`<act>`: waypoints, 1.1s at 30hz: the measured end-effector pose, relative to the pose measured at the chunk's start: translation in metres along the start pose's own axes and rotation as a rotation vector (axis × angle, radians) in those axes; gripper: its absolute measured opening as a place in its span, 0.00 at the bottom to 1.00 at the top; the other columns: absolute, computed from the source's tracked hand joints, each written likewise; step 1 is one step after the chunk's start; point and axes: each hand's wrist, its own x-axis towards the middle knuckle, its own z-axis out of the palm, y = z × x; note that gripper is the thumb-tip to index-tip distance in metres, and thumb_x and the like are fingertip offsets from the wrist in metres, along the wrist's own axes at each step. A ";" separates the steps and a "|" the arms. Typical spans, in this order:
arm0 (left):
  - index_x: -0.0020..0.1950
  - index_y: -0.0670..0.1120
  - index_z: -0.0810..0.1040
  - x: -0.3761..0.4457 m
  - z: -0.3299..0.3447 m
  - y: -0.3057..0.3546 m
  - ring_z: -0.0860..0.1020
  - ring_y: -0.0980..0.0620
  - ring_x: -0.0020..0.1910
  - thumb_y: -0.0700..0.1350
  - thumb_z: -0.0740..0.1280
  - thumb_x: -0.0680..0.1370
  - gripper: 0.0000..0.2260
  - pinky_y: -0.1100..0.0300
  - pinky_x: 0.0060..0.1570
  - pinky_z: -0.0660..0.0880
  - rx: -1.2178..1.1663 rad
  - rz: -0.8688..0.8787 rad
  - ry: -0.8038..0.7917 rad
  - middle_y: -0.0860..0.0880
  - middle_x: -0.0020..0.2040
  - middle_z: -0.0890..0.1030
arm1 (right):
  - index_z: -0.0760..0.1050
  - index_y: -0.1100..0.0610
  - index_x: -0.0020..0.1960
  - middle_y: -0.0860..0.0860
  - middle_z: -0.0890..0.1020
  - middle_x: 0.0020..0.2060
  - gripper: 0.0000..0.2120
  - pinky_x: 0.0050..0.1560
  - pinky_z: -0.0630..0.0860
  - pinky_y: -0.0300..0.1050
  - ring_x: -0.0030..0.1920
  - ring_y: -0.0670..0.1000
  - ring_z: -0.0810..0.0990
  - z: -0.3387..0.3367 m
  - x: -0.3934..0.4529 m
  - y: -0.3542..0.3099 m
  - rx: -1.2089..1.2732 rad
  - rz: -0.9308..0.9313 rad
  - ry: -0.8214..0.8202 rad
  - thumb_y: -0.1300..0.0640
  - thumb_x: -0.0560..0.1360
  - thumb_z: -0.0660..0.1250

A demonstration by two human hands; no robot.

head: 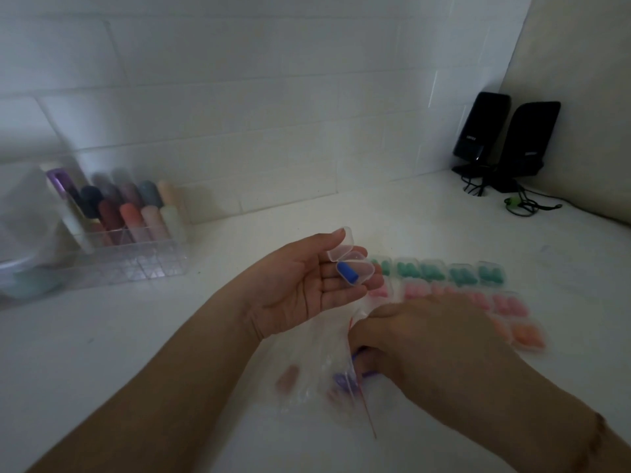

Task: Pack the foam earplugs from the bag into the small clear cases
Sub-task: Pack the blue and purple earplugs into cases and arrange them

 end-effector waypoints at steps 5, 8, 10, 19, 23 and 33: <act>0.66 0.33 0.73 -0.001 -0.001 -0.001 0.83 0.41 0.51 0.49 0.67 0.73 0.27 0.52 0.55 0.77 0.012 0.002 -0.029 0.34 0.55 0.82 | 0.78 0.39 0.42 0.34 0.80 0.35 0.12 0.32 0.66 0.28 0.31 0.37 0.76 -0.029 -0.007 0.019 0.517 0.118 0.095 0.34 0.65 0.66; 0.65 0.32 0.73 -0.002 0.001 -0.001 0.84 0.43 0.48 0.49 0.66 0.74 0.26 0.53 0.54 0.78 0.011 -0.001 -0.069 0.35 0.54 0.82 | 0.80 0.44 0.35 0.37 0.80 0.30 0.04 0.30 0.68 0.25 0.29 0.41 0.76 -0.024 -0.008 0.032 0.701 0.178 0.311 0.45 0.63 0.72; 0.66 0.32 0.73 -0.003 0.001 -0.001 0.83 0.43 0.50 0.49 0.65 0.75 0.25 0.53 0.54 0.79 0.001 -0.012 -0.098 0.34 0.57 0.80 | 0.81 0.45 0.36 0.36 0.80 0.31 0.04 0.30 0.68 0.25 0.31 0.40 0.77 -0.015 -0.003 0.034 0.694 0.237 0.426 0.51 0.64 0.75; 0.62 0.34 0.77 -0.006 0.001 -0.001 0.82 0.39 0.55 0.50 0.65 0.76 0.23 0.55 0.52 0.80 0.061 -0.031 -0.173 0.33 0.57 0.80 | 0.82 0.45 0.47 0.37 0.82 0.38 0.06 0.41 0.78 0.42 0.37 0.43 0.80 0.013 0.004 0.041 0.455 0.277 0.550 0.53 0.71 0.70; 0.62 0.34 0.78 -0.005 0.000 -0.002 0.82 0.40 0.54 0.52 0.69 0.72 0.26 0.55 0.52 0.81 0.071 -0.046 -0.205 0.34 0.57 0.80 | 0.83 0.47 0.46 0.38 0.81 0.40 0.07 0.37 0.78 0.47 0.34 0.47 0.79 0.019 0.006 0.042 0.515 0.225 0.539 0.55 0.70 0.70; 0.65 0.36 0.74 -0.007 0.003 -0.001 0.81 0.39 0.56 0.45 0.68 0.76 0.21 0.56 0.51 0.81 0.054 0.018 -0.186 0.32 0.60 0.79 | 0.80 0.42 0.50 0.40 0.83 0.40 0.09 0.34 0.79 0.40 0.35 0.45 0.81 0.011 0.004 0.041 0.760 0.395 0.559 0.54 0.73 0.67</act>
